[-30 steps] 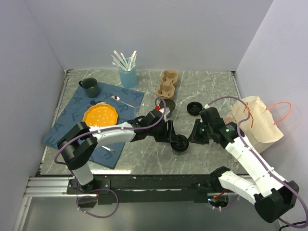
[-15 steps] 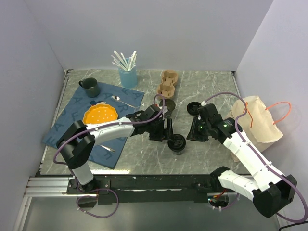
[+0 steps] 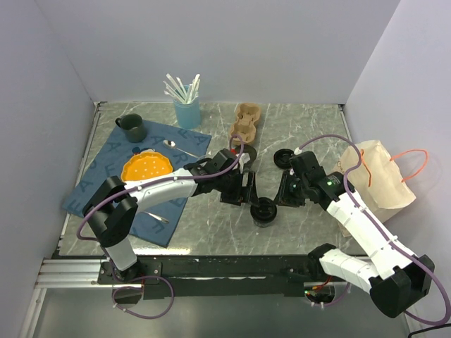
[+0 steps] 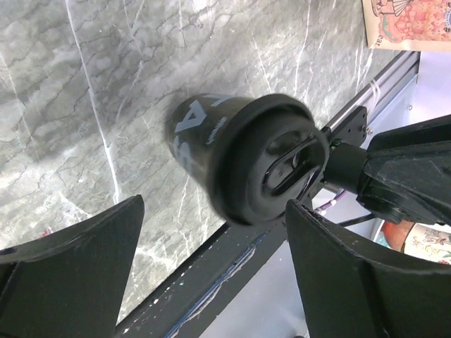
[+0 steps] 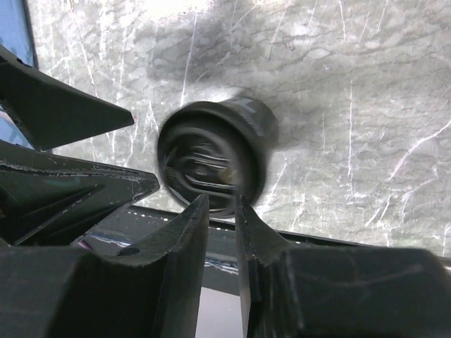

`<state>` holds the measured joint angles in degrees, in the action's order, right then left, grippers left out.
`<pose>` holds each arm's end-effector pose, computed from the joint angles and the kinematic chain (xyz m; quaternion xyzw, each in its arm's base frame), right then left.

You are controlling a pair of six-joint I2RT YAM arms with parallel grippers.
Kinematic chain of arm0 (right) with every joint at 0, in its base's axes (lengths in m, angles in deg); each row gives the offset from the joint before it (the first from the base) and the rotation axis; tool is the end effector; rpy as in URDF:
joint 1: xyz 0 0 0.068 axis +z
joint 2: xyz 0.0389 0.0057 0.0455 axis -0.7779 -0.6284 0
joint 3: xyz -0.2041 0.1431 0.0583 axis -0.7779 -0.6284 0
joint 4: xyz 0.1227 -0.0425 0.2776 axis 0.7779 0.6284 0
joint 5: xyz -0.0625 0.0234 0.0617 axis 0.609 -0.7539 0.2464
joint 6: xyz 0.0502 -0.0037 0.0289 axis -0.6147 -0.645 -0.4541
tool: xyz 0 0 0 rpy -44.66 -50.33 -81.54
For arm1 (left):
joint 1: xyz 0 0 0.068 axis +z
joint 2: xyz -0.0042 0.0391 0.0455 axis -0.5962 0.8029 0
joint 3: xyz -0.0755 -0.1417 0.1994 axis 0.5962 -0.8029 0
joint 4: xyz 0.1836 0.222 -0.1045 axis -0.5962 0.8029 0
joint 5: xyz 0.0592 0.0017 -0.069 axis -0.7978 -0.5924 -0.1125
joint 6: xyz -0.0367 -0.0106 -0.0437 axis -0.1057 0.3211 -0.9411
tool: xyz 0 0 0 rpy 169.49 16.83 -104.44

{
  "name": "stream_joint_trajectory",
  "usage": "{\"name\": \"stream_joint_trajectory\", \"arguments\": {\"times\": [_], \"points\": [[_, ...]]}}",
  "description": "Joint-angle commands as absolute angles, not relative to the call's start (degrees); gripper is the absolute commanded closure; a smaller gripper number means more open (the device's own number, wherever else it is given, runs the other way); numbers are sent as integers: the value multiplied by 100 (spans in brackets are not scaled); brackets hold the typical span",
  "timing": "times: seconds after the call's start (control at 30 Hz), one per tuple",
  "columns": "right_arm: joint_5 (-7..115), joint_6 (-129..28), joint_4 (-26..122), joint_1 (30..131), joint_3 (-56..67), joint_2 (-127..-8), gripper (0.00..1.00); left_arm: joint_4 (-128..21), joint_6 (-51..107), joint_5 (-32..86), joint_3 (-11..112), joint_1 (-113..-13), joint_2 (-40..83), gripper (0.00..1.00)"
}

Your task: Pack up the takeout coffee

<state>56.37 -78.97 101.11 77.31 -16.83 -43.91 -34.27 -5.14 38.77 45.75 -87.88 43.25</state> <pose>0.2187 0.1122 0.2639 0.0616 0.9572 0.1835 0.2152 0.2468 -0.3307 0.1835 0.1174 0.9102 -0.3778 0.1228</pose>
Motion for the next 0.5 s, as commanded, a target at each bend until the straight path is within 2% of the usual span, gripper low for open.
{"name": "stream_joint_trajectory", "arguments": {"times": [0.0,0.37,0.47], "points": [[5442,-7860,9972,7752,-1497,-4319,72,-3424,-360,3832,4659,-8740,4008,16],[5046,-8079,9532,8051,-1655,-4592,79,-3608,-334,3716,4192,-8590,3885,35],[5046,-8088,9453,8069,-1752,-4680,81,-3783,-352,3857,4114,-8590,3946,37]]}}
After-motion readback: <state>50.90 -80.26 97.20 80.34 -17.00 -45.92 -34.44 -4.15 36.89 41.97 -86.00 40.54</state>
